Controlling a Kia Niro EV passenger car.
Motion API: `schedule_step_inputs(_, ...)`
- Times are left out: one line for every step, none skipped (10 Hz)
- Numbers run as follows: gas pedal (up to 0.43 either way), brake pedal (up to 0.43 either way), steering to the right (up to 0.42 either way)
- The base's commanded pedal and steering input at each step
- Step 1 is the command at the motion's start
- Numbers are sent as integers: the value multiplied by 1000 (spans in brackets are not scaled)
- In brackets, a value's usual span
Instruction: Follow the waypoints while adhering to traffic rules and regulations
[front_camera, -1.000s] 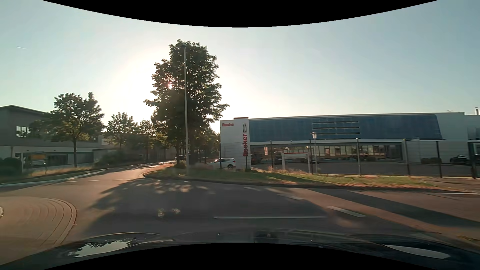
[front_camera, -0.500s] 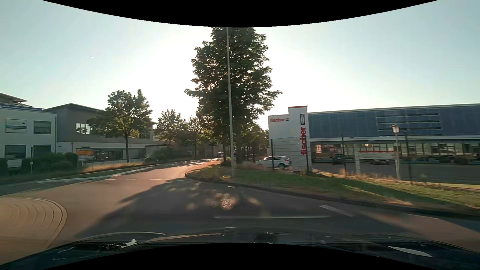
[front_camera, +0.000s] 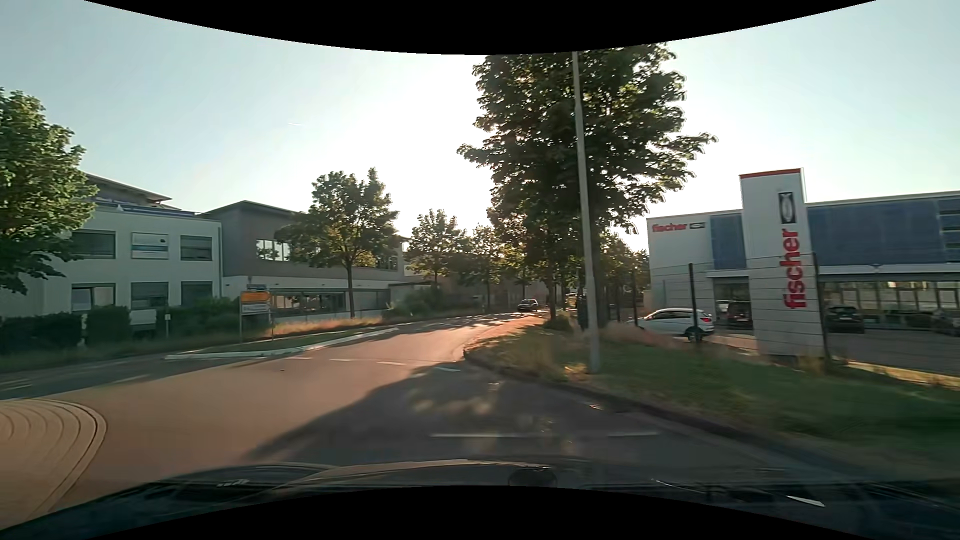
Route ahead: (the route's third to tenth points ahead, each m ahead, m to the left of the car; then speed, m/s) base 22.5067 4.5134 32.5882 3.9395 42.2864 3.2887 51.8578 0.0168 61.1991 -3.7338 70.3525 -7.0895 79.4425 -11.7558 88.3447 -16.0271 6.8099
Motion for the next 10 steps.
schedule_step_inputs(150,0,-254)
schedule_step_inputs(150,0,-233)
schedule_step_inputs(150,0,-212)
schedule_step_inputs(150,0,-176)
schedule_step_inputs(150,0,-142)
schedule_step_inputs(150,0,-112)
schedule_step_inputs(150,0,-78)
schedule_step_inputs(150,0,-48)
schedule_step_inputs(150,0,-22)
schedule_step_inputs(150,0,1)
